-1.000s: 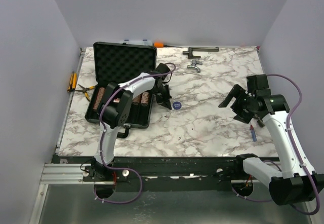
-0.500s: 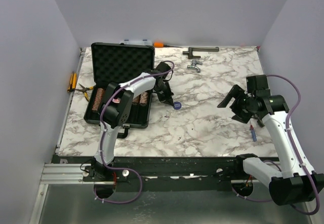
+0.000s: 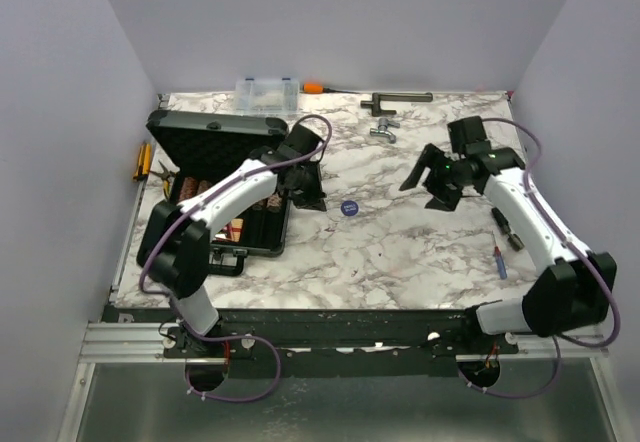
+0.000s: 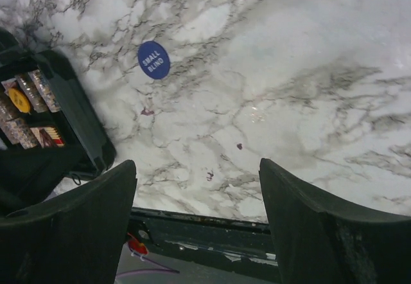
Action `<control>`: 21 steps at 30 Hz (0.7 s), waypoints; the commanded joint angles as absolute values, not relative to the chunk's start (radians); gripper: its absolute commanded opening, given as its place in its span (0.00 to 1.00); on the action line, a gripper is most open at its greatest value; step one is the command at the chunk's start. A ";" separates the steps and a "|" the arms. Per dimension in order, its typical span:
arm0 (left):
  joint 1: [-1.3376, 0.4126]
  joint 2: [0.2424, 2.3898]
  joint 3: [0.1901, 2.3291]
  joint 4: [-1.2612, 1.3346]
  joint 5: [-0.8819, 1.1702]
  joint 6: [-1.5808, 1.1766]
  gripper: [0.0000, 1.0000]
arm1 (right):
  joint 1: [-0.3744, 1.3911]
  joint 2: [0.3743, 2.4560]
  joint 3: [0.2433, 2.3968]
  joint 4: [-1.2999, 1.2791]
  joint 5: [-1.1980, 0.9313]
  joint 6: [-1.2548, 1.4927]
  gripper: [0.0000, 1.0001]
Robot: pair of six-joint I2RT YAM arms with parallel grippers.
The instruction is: Pack up texas hold em set
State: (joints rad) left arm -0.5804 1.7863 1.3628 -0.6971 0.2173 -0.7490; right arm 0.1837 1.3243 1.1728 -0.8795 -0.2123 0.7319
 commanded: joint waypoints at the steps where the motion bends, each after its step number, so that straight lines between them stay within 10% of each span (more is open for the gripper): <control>1: -0.555 1.571 1.292 -0.738 0.038 -0.708 0.00 | 0.320 1.477 1.316 -0.823 -0.099 0.725 0.81; 21: -0.498 1.654 1.459 -0.773 0.075 -0.270 0.00 | 0.494 2.008 1.525 -0.677 -0.064 0.787 0.61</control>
